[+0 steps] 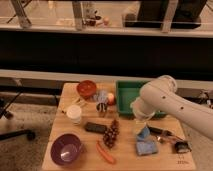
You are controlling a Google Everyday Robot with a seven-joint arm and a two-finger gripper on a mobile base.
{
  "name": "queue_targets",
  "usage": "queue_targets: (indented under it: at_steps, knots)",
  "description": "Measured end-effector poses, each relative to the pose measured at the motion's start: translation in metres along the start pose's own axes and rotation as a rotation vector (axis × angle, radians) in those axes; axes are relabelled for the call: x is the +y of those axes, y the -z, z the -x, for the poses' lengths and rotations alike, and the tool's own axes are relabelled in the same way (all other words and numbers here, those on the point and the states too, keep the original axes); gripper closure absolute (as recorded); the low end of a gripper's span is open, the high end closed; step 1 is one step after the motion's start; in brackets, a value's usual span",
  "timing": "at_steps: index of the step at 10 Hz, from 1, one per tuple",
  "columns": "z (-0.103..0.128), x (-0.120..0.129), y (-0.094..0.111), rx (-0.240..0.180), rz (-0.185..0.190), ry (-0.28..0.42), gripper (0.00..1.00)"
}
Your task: Place towel in red bowl
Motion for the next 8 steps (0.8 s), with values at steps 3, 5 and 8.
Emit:
queue_targets:
  at_steps: [3,5,8]
  knots:
    - [0.018,-0.002,-0.004,-0.022,-0.007,-0.02,0.2]
    - [0.032,-0.003,-0.007,-0.03,-0.018,-0.031,0.2]
    - [0.053,-0.006,-0.012,-0.041,-0.027,-0.043,0.2]
